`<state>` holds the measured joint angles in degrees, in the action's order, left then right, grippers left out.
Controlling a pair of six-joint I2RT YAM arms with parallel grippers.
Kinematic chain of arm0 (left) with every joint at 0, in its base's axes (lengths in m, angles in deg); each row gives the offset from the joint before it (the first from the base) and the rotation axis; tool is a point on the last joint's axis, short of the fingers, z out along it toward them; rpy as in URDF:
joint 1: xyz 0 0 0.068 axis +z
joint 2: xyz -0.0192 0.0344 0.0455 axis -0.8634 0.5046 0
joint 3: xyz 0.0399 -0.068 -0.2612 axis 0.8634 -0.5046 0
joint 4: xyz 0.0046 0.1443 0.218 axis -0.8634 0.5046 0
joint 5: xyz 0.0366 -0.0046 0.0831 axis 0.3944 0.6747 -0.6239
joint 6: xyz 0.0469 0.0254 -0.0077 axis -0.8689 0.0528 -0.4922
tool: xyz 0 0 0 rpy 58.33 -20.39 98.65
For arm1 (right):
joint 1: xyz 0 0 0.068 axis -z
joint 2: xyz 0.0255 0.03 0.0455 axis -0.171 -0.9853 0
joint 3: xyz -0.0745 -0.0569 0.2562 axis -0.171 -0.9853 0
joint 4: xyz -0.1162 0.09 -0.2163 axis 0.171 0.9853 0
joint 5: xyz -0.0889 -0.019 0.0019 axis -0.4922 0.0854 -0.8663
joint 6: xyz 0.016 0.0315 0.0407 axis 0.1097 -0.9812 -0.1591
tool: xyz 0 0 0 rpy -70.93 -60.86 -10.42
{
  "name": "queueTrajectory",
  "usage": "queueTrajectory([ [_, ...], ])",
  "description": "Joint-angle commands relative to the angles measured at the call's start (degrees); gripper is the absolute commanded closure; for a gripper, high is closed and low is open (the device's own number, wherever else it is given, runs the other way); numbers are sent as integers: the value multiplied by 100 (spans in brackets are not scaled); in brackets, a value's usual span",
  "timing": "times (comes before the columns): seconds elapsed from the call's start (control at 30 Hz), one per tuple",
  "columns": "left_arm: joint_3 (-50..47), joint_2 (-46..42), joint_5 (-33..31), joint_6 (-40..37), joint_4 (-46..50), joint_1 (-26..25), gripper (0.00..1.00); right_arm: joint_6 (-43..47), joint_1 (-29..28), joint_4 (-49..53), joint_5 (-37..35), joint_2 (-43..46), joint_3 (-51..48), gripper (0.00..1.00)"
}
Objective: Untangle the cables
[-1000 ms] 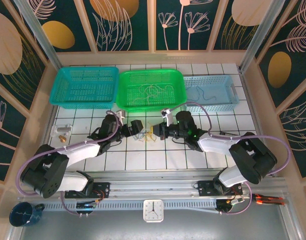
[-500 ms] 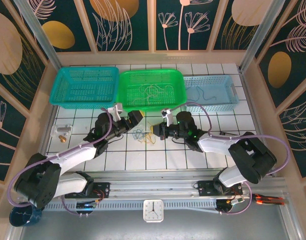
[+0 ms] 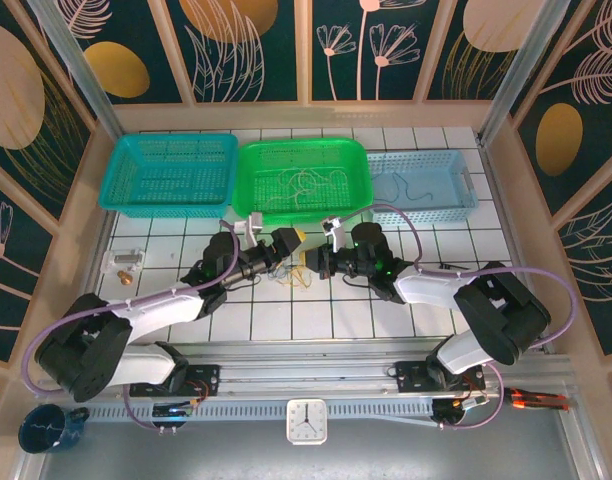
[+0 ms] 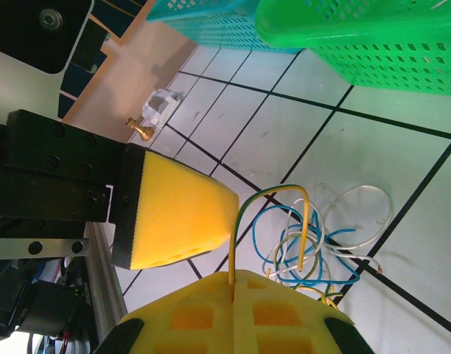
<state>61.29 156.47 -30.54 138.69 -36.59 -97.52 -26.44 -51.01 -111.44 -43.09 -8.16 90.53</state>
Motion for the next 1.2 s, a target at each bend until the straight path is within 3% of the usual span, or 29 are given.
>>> queueTrajectory([
  [0.0,119,127,31,206,-425,-29,1,-1,39,-189,-76,-8,157,100],
  [0.53,257,737,45,378,-988,-49,1,-45,-24,-256,38,-34,156,100],
  [1.17,341,1065,-508,414,-1206,-45,3,-102,-128,-352,129,-68,69,100],
])
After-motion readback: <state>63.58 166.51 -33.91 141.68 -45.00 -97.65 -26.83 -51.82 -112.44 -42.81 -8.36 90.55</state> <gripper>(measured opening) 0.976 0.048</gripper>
